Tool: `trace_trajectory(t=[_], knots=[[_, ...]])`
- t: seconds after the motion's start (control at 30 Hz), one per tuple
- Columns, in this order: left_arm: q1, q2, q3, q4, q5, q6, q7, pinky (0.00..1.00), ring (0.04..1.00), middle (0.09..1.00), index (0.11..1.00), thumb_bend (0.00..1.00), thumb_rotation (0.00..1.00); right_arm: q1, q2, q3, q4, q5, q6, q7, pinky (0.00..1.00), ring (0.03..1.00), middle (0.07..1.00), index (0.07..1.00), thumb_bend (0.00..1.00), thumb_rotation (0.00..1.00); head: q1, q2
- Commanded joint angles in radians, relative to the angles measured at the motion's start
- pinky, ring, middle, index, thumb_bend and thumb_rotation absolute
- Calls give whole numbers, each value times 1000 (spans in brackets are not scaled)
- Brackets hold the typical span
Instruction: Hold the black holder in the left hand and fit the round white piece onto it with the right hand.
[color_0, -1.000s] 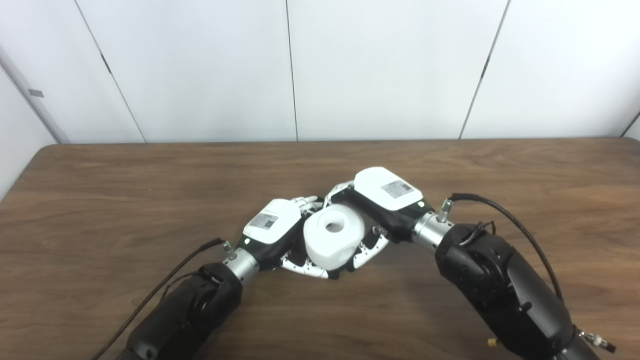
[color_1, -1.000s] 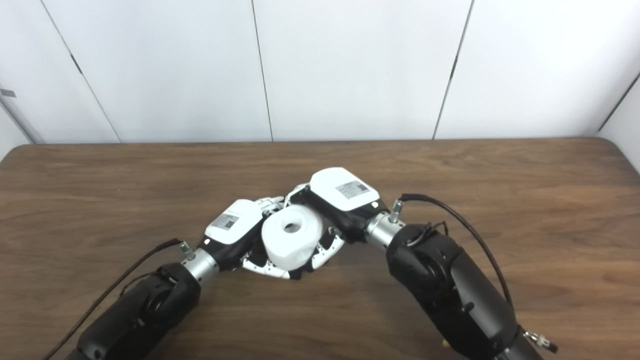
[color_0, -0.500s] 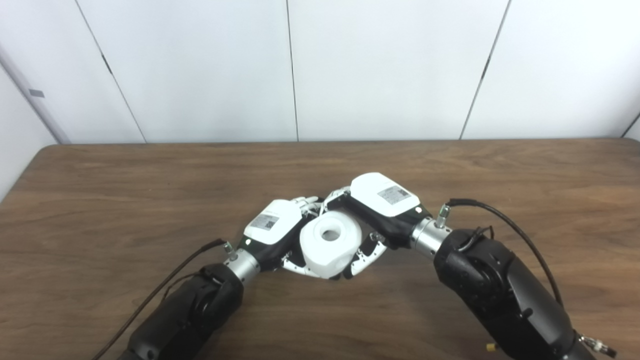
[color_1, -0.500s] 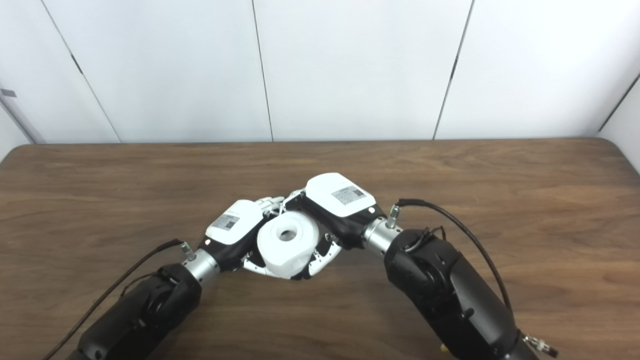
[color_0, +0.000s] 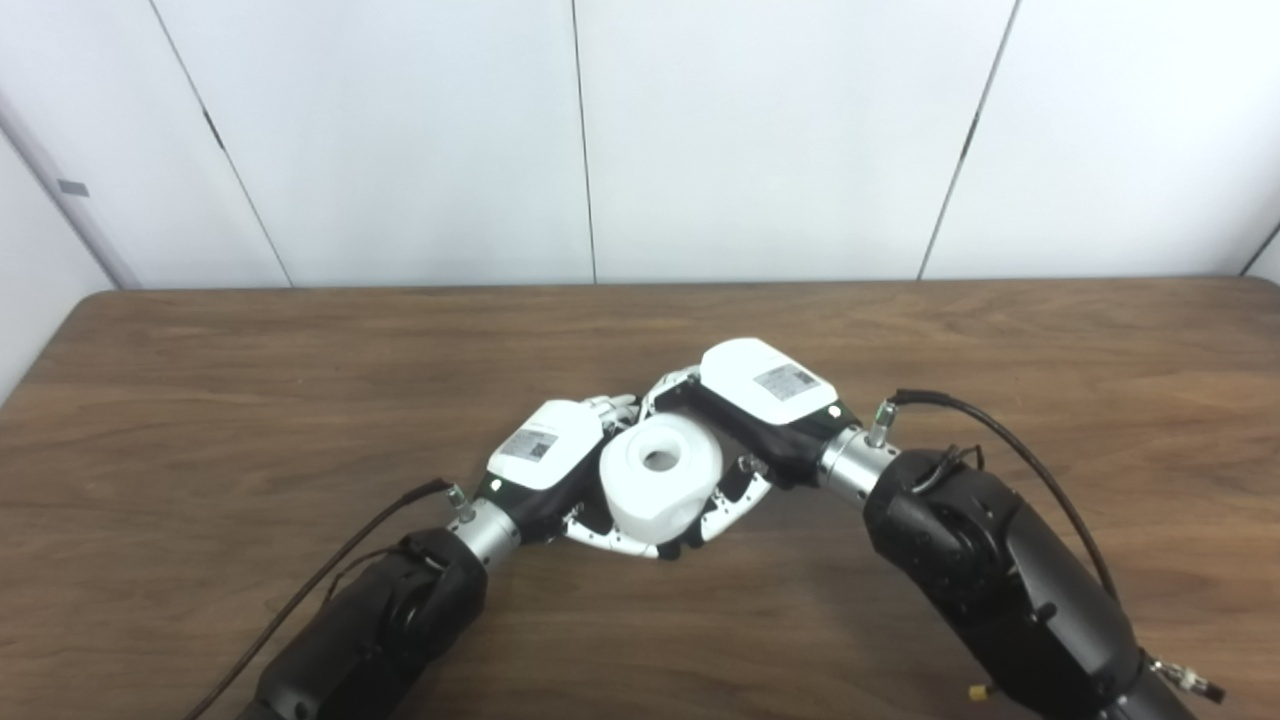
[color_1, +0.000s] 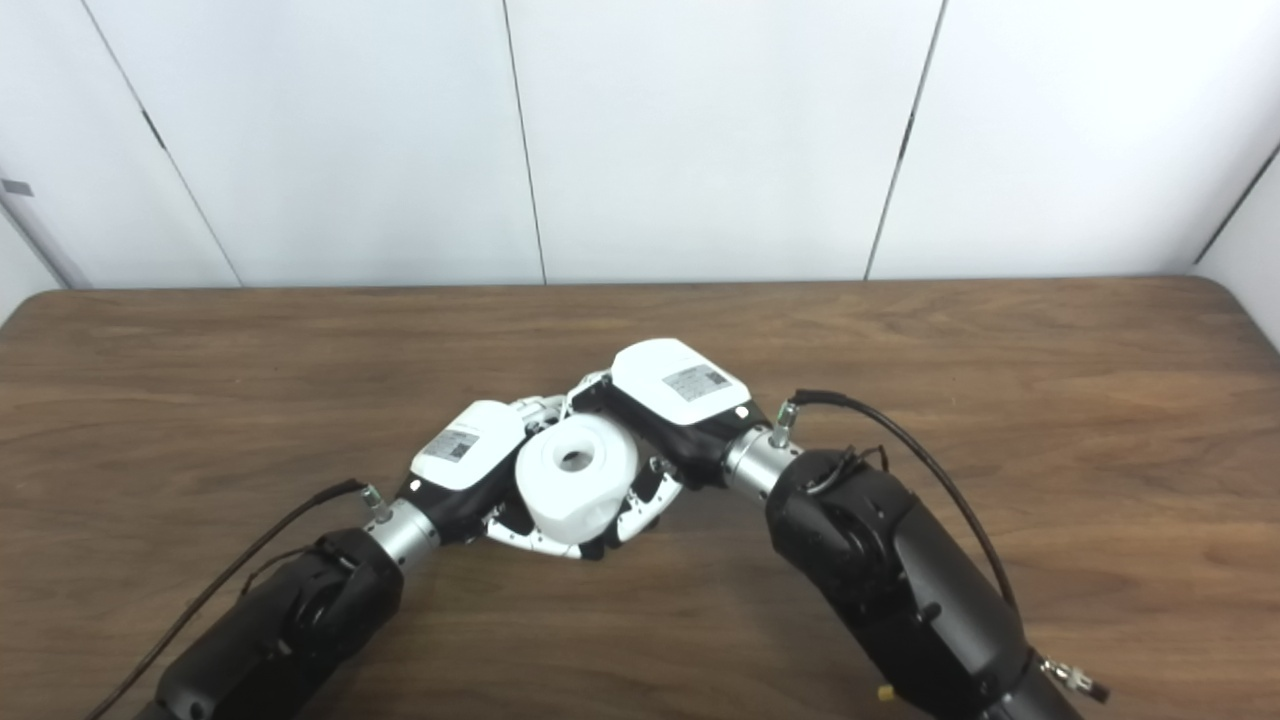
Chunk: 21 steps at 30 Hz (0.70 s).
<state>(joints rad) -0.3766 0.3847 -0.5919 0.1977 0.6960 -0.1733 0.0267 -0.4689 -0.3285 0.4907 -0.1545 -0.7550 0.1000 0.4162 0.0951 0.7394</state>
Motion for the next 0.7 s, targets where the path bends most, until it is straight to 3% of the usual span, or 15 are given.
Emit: trace_trajectory(t=[0.0,0.33,0.63,0.67], knots=[[60,11,-53,25,50,12,-119,912,908,857,483,525,60,9,-17,5,36,-32,10,30,702,730,711,481,524,134,0,2],[60,11,-50,12,52,19,-134,906,907,855,483,525,59,-8,-31,-1,72,-46,20,28,678,724,707,482,525,136,-5,6],[56,3,-50,21,59,24,-130,920,909,856,483,525,60,7,-28,-23,61,10,18,34,648,714,702,492,524,143,-4,1],[55,3,-50,22,60,25,-129,920,909,858,483,525,60,8,-29,-23,57,14,22,40,633,717,716,645,684,190,-4,-2]])
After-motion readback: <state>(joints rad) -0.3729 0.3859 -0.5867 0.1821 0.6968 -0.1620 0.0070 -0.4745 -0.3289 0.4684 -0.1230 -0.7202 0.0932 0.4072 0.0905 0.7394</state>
